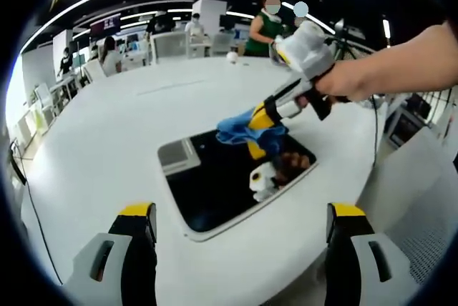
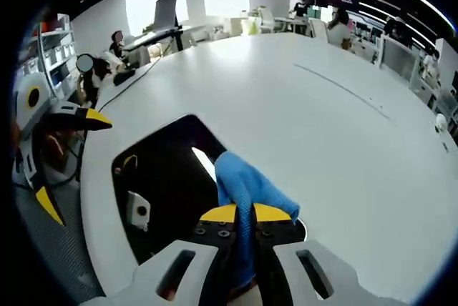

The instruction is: Wipe the mirror surface with the cleaning cloth until all visible marks leave the cleaned area.

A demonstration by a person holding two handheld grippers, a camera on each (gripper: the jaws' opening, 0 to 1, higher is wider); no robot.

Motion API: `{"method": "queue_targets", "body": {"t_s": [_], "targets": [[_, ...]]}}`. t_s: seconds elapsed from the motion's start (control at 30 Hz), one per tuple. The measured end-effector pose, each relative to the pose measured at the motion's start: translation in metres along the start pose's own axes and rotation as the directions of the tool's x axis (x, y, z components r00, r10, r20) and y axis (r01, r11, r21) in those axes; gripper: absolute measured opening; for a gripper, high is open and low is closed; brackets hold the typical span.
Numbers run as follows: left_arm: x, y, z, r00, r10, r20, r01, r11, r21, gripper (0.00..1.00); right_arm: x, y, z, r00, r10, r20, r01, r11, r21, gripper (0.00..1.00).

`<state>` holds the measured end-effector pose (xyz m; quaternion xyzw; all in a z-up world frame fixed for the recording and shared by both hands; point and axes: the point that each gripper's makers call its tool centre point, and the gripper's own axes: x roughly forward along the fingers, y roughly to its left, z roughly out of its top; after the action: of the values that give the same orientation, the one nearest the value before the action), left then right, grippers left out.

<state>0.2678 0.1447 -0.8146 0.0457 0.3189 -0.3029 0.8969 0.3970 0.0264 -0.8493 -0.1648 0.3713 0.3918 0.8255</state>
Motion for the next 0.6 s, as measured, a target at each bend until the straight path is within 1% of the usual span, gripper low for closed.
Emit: {"method": "queue_targets", "body": {"t_s": [0.6], "targets": [[0.0, -0.002, 0.001, 1.0, -0.003, -0.005, 0.003, 1.0, 0.02, 0.99, -0.009, 0.015, -0.009, 1.0, -0.022, 0.019, 0.022, 1.0, 0.014, 0.02]]}}
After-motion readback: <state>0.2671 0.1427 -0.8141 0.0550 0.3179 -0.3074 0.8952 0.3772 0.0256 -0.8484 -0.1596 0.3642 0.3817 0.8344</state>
